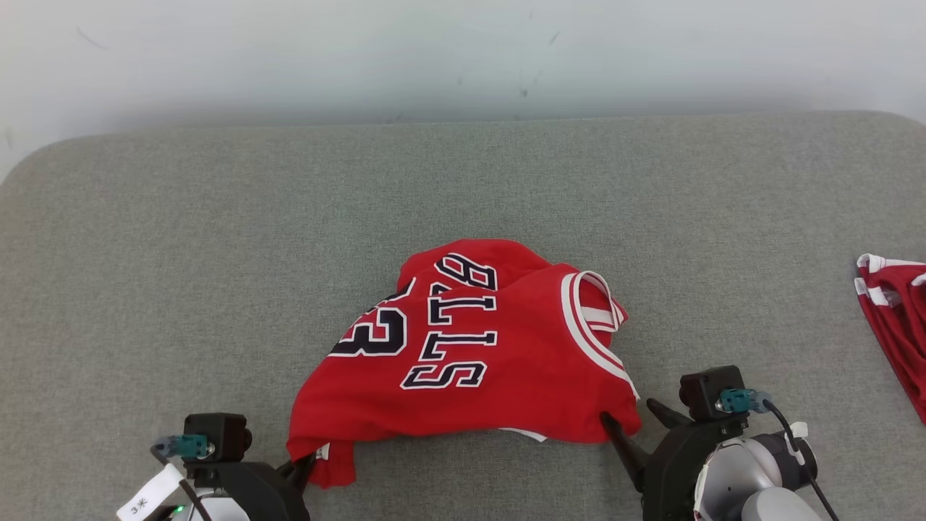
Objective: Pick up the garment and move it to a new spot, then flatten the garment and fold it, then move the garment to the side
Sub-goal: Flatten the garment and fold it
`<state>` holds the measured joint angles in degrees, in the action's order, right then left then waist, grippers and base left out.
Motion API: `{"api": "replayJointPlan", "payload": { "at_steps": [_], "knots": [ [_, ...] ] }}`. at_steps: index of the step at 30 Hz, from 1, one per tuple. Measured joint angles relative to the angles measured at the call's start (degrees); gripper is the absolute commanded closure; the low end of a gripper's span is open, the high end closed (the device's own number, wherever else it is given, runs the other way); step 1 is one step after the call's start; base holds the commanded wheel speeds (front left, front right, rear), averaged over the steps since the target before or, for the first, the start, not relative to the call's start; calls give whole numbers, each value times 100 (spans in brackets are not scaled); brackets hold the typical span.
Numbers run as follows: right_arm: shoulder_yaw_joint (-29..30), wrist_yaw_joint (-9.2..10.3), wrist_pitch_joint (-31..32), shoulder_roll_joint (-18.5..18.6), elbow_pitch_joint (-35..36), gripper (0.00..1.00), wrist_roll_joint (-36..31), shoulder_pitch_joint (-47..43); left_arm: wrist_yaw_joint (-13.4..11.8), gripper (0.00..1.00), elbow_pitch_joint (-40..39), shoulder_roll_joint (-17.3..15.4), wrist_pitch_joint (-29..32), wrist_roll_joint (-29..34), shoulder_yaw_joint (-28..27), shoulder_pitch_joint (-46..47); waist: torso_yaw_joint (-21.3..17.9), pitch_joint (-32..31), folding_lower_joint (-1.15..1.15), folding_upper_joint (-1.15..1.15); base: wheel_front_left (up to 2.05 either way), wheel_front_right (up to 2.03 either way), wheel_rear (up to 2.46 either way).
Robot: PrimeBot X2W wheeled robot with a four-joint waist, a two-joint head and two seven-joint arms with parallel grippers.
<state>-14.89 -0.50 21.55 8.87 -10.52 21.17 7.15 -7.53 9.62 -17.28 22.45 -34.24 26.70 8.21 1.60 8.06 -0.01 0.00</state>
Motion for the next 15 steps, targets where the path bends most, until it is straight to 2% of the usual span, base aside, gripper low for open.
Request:
{"api": "replayJointPlan", "payload": {
  "at_steps": [9,10,11,12,13,15],
  "knots": [
    [-25,-10,123,-146,-220,0,205,26,0,100,-174,62,156,70,-21,-1,33,30,0,0,0,0,0],
    [-26,-10,124,-158,-244,42,205,38,0,100,-180,62,181,76,-31,-1,40,36,0,0,0,0,0],
    [-26,-10,133,-168,-258,60,205,46,0,100,-190,63,199,94,-43,-1,47,40,0,0,0,0,0],
    [-25,-10,141,-172,-272,84,209,54,0,100,-207,65,205,112,-57,-1,54,44,0,0,0,0,0],
    [-24,-11,142,-175,-282,96,223,56,0,100,-222,65,207,115,-74,-1,60,48,0,0,0,0,0],
    [-21,-52,142,-177,-307,100,246,63,0,100,-264,74,207,130,-132,-1,72,55,0,0,0,0,0]
  ]
}}
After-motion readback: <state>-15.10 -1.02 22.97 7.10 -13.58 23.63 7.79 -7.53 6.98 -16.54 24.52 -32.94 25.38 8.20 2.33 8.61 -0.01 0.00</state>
